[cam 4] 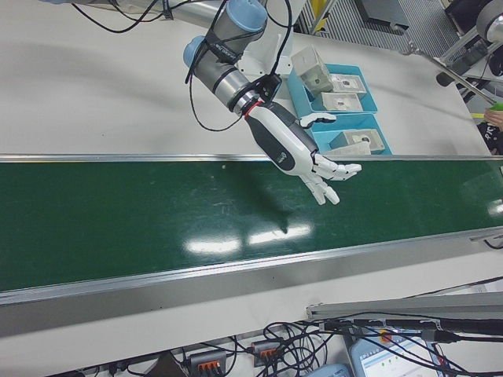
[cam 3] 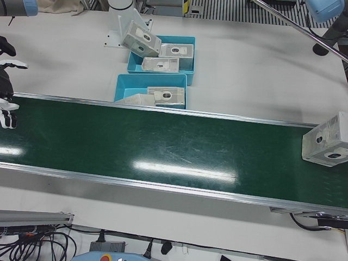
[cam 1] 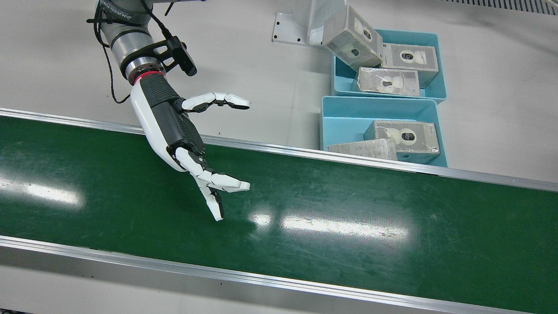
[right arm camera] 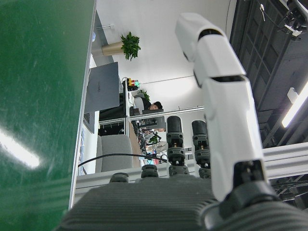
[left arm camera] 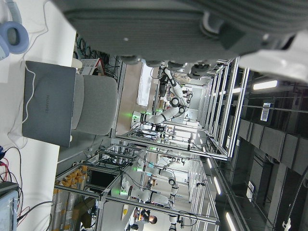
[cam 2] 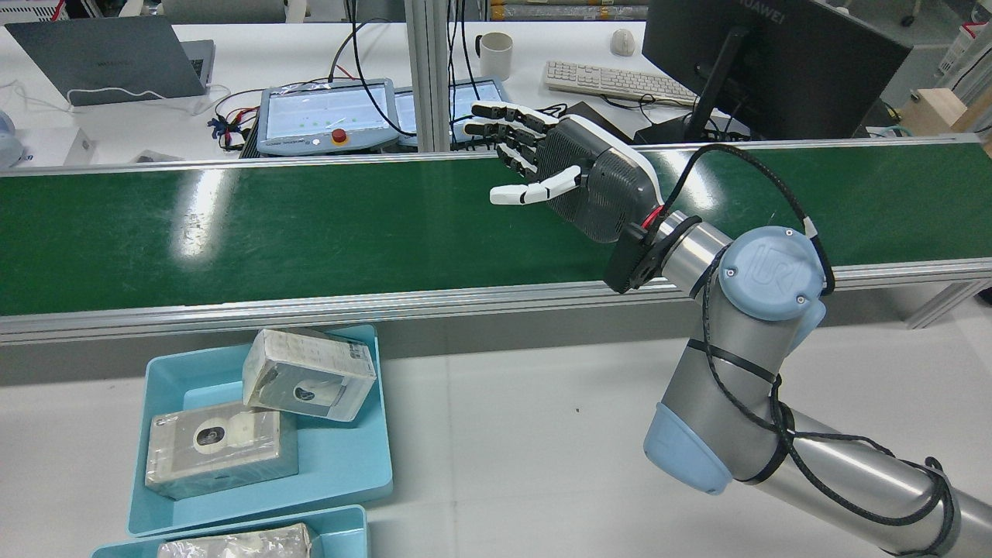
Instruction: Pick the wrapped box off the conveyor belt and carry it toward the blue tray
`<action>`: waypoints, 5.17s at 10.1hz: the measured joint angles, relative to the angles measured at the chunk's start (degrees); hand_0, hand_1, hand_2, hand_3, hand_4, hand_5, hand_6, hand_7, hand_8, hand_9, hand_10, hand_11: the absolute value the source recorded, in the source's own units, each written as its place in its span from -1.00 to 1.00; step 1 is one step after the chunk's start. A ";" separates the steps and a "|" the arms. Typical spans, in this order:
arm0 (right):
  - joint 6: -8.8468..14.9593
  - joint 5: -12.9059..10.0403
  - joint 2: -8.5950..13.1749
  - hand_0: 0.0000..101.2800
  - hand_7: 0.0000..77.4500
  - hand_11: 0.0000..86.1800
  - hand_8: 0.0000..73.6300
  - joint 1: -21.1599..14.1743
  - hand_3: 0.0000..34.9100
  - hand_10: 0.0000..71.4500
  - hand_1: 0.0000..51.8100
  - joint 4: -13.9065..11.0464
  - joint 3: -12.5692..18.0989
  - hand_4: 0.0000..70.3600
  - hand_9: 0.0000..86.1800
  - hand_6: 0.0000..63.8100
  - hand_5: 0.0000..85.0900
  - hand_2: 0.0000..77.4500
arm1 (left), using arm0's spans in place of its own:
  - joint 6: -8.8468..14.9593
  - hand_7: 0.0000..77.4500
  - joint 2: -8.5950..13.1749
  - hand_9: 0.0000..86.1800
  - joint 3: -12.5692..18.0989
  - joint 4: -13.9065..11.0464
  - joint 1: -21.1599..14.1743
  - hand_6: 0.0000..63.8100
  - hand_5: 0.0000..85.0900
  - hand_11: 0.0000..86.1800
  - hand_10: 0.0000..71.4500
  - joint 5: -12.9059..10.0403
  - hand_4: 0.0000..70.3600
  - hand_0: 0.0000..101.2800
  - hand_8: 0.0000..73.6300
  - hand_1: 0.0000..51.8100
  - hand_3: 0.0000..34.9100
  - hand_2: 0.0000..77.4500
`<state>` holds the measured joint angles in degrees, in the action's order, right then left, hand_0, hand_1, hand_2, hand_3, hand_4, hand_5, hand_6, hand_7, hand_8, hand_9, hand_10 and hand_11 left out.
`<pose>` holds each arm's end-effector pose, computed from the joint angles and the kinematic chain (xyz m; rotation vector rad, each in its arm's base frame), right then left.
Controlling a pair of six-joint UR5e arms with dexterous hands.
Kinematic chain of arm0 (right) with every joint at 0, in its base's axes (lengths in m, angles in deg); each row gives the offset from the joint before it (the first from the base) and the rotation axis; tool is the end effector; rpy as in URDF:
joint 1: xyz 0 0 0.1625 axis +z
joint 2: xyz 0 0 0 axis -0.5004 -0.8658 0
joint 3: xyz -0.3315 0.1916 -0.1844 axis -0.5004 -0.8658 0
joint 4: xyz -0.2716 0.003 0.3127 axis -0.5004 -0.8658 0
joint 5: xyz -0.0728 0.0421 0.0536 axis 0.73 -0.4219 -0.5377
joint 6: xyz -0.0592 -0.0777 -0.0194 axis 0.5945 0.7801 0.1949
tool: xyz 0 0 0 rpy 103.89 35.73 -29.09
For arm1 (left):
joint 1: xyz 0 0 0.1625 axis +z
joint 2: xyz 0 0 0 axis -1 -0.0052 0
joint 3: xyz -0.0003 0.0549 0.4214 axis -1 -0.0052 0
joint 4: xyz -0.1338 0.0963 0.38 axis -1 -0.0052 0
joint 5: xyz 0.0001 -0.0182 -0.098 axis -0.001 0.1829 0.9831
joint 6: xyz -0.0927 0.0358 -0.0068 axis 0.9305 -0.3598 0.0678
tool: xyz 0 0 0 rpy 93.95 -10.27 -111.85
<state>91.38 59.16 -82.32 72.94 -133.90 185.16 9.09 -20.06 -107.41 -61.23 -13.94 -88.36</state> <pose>-0.3398 -0.5387 0.2641 -0.6734 -2.3853 1.5415 -0.2245 -0.5052 0.5256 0.2963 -2.1440 2.2297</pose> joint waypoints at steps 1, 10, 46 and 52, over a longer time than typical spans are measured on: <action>0.16 -0.38 0.00 0.05 -0.38 -0.97 -1.00 -0.25 -0.56 -1.00 -0.14 -0.12 0.06 -0.52 -0.87 -0.74 -0.54 -0.46 | 0.00 -0.99 0.00 -1.00 0.00 0.00 0.00 -1.00 -0.97 -1.00 -0.98 0.00 -1.00 -1.00 -0.99 -1.00 -1.00 -0.97; 0.48 -5.18 -0.28 0.06 -0.42 -0.97 -0.97 -3.01 -0.66 -1.00 -0.12 -4.38 3.14 -0.52 -0.86 -0.78 -0.53 -0.38 | 0.00 -0.99 0.00 -1.00 0.00 0.00 0.00 -1.00 -0.99 -1.00 -1.00 0.00 -1.00 -1.00 -0.99 -1.00 -1.00 -0.97; -0.27 -5.04 -0.35 0.12 -0.24 -0.97 -0.96 0.51 -0.83 -1.00 -0.09 -2.16 0.46 -0.38 -0.82 -0.66 -0.40 -0.38 | 0.00 -0.99 0.00 -1.00 0.00 0.00 0.00 -1.00 -0.99 -1.00 -0.98 0.00 -1.00 -1.00 -0.99 -1.00 -1.00 -0.99; -0.03 -4.94 0.29 0.01 -0.23 -0.97 -0.96 1.57 -0.49 -1.00 -0.22 -12.73 2.60 -0.35 -0.87 -0.74 -0.36 -0.59 | 0.00 -0.99 0.00 -1.00 0.00 0.00 0.00 -1.00 -0.97 -1.00 -1.00 0.00 -1.00 -1.00 -0.99 -1.00 -1.00 -0.99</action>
<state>91.35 54.22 -82.04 74.51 -146.63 187.76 9.09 -20.06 -107.41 -61.23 -13.95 -88.36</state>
